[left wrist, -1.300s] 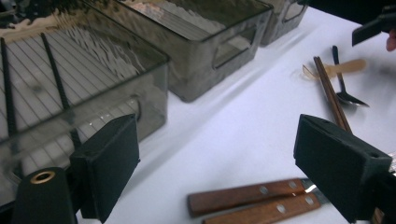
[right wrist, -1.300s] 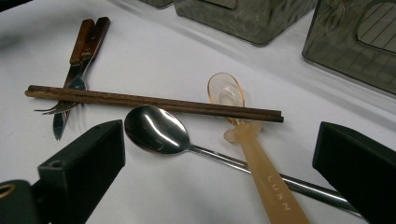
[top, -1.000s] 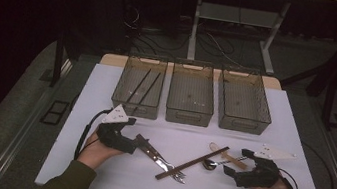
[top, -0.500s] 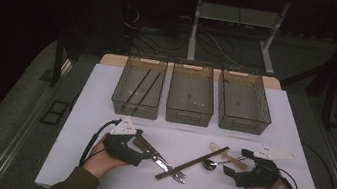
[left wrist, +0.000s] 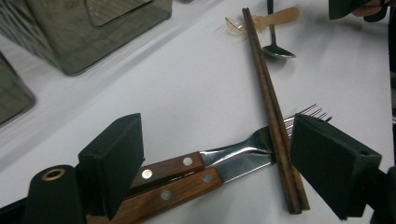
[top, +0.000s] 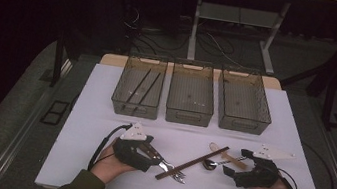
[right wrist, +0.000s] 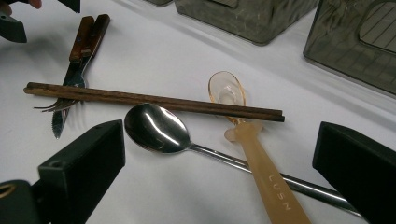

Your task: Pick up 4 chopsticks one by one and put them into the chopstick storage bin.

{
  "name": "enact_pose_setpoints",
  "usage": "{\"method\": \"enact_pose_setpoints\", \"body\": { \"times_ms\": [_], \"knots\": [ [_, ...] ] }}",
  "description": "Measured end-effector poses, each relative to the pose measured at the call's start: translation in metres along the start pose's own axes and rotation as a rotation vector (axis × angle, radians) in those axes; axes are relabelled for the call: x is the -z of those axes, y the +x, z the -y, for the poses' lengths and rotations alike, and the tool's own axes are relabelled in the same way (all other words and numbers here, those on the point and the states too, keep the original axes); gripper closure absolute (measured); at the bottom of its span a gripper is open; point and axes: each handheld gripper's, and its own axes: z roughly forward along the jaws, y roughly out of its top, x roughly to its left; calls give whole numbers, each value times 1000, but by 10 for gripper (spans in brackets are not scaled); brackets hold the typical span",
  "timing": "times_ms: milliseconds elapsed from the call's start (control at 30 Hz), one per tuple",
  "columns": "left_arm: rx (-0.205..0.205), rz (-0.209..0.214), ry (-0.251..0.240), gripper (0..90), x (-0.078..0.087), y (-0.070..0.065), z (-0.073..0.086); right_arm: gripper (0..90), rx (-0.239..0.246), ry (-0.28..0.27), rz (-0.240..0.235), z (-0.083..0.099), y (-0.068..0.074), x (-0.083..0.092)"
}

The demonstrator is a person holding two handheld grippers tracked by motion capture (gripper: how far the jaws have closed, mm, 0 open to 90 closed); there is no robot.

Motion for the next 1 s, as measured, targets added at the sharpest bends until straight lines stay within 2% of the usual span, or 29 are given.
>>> {"method": "enact_pose_setpoints", "body": {
  "times_ms": [400, 767, 900, 1000],
  "knots": [
    [15, 53, -8, 285, -10, -8, -4, 24, -1, 2, -1, 0, 0, 0],
    [12, 86, -18, 502, -18, -15, -8, 24, 0, 8, 1, 0, 0, -1],
    [5, 91, -7, 597, -24, -20, -11, 24, 1, 8, 2, 0, 0, -1],
    [-6, 95, 13, 636, -29, -24, -13, 24, 2, 9, 3, 0, 0, -2]
  ]
}}
